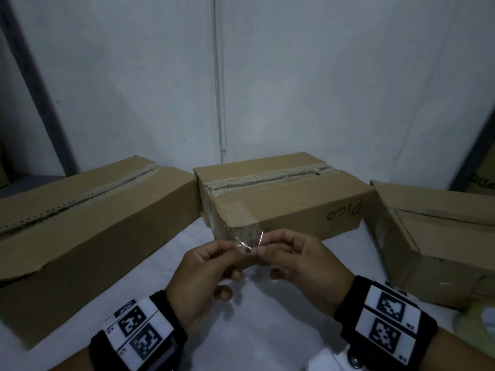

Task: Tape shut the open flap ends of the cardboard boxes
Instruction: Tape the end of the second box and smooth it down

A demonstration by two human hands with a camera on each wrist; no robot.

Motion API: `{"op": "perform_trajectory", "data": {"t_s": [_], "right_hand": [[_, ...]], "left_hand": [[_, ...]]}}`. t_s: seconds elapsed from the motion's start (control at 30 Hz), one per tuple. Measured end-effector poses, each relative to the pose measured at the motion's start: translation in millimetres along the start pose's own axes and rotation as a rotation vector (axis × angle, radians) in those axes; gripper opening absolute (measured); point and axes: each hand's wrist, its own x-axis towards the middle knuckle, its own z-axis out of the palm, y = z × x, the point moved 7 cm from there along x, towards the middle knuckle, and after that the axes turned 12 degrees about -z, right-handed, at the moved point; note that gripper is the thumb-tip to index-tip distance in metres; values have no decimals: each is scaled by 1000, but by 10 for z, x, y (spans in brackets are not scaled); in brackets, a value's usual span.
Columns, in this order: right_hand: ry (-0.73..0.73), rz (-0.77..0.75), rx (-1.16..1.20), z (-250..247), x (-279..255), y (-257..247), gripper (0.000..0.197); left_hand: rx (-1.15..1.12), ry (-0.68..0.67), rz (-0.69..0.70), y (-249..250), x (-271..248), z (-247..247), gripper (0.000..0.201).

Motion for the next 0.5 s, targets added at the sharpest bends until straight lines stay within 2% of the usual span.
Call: {"op": "perform_trajectory", "data": {"t_s": [0.2,0.3,0.4,0.5], "right_hand": [[16,70,-26,-39,4,92,10],[4,53,-161,-26,26,110,9],[10,53,-286,-16,80,132,9],[14,77,-350,-7,125,166,7]], "left_hand": [[76,22,12,-1,4,-36,11],[147,47,34,22,13,-78,8],[255,100,136,106,4,-128,4],[356,229,328,266,-36,-218,13]]}}
